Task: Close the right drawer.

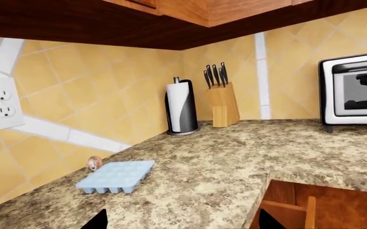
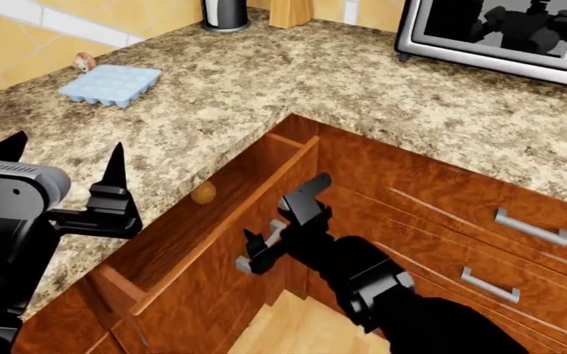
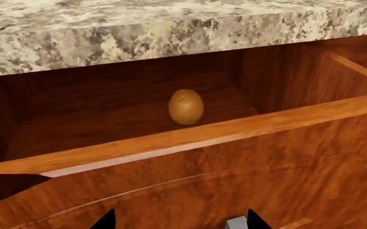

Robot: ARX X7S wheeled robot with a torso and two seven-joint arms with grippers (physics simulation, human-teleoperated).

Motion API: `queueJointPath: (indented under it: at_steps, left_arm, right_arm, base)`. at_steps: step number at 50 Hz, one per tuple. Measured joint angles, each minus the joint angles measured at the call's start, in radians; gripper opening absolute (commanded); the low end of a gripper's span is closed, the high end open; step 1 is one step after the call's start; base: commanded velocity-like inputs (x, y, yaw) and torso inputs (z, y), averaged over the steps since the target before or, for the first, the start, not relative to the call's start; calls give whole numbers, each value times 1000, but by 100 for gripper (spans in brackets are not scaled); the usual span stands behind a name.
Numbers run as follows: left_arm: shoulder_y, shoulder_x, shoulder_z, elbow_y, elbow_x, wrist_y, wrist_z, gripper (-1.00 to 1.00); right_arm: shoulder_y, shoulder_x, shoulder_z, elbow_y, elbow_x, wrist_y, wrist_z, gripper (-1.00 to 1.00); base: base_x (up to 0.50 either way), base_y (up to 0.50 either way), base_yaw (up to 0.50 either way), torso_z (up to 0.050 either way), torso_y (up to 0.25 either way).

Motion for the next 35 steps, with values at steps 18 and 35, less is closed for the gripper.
queueJointPath:
  at_steps: [18, 35]
  left_arm:
    - [-6, -1, 12, 1, -3, 1, -3, 100]
    - [0, -5, 14, 5, -5, 8, -5, 100]
  right_arm:
    - [65, -2, -180, -3, 156, -57, -24, 100]
    - [102, -11, -175, -23, 185, -107, -27, 100]
  base:
    - [0, 0, 0, 0, 1]
    - [0, 0, 0, 0, 1]
